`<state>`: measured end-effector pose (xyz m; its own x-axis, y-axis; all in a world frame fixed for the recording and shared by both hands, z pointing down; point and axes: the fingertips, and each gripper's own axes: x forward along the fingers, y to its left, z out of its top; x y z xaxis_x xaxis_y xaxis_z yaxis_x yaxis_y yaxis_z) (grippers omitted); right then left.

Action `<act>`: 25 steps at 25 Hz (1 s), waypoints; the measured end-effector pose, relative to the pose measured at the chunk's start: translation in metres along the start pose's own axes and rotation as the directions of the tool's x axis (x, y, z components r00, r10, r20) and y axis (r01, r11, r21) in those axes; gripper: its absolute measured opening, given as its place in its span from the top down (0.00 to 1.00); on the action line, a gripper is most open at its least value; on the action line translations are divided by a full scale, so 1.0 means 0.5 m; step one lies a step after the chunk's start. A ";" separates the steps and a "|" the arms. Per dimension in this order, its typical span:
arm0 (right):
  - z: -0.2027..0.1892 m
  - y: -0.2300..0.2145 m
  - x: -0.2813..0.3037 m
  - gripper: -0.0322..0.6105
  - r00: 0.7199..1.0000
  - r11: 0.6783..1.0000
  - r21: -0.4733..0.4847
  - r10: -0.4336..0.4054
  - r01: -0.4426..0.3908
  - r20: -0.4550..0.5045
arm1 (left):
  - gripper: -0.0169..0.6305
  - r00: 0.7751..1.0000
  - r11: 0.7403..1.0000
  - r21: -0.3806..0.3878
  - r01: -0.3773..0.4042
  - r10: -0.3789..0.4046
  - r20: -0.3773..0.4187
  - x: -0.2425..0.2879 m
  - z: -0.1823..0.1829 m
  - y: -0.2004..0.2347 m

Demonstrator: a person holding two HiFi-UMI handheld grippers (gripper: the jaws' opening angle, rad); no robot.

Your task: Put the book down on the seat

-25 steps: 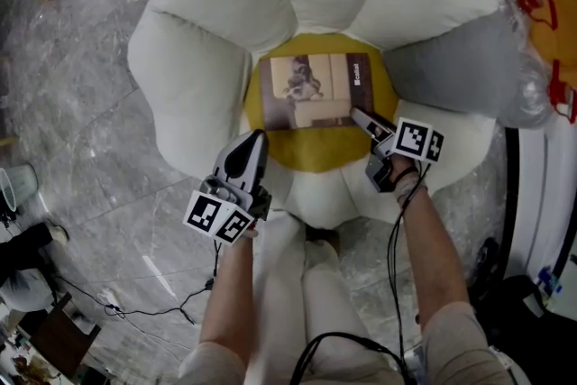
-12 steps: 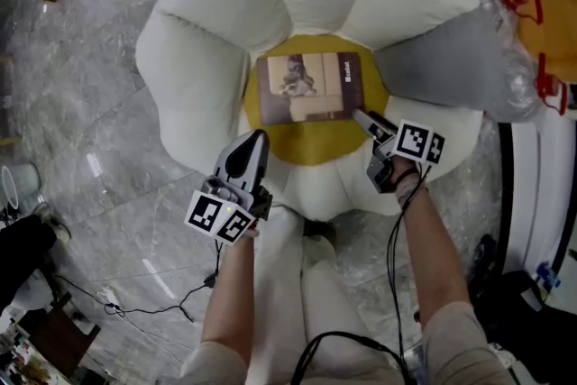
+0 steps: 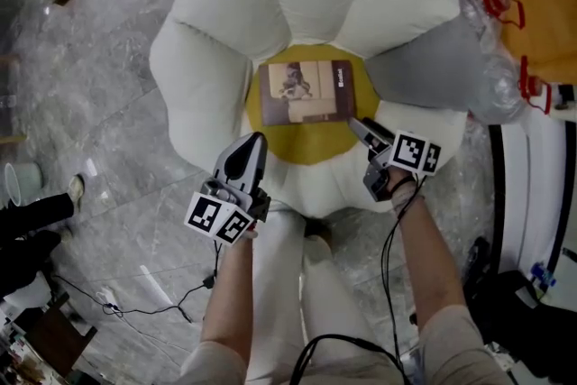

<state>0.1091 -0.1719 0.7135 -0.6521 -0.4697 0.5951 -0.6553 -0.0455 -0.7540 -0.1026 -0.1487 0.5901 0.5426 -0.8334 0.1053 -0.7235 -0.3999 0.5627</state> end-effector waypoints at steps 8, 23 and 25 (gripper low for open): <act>0.018 0.103 -0.058 0.57 0.998 0.997 -0.049 0.064 -0.063 0.022 | 0.94 1.000 1.000 0.005 0.007 -0.007 0.009 -0.015 0.062 -0.053; 0.033 0.313 -0.246 0.89 0.981 0.933 -0.335 0.171 -0.132 0.088 | 0.94 0.999 0.997 0.065 0.050 -0.051 0.019 -0.051 0.178 -0.191; 0.024 0.342 -0.274 0.89 0.977 0.926 -0.345 0.197 -0.156 0.086 | 0.94 0.998 0.996 0.069 0.055 -0.057 0.025 -0.059 0.192 -0.216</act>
<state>0.0910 -0.1257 0.4998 -0.7331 -0.5432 0.4092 -0.6363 0.3351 -0.6949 -0.0816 -0.1175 0.4477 0.5721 -0.8185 0.0528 -0.7204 -0.4706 0.5095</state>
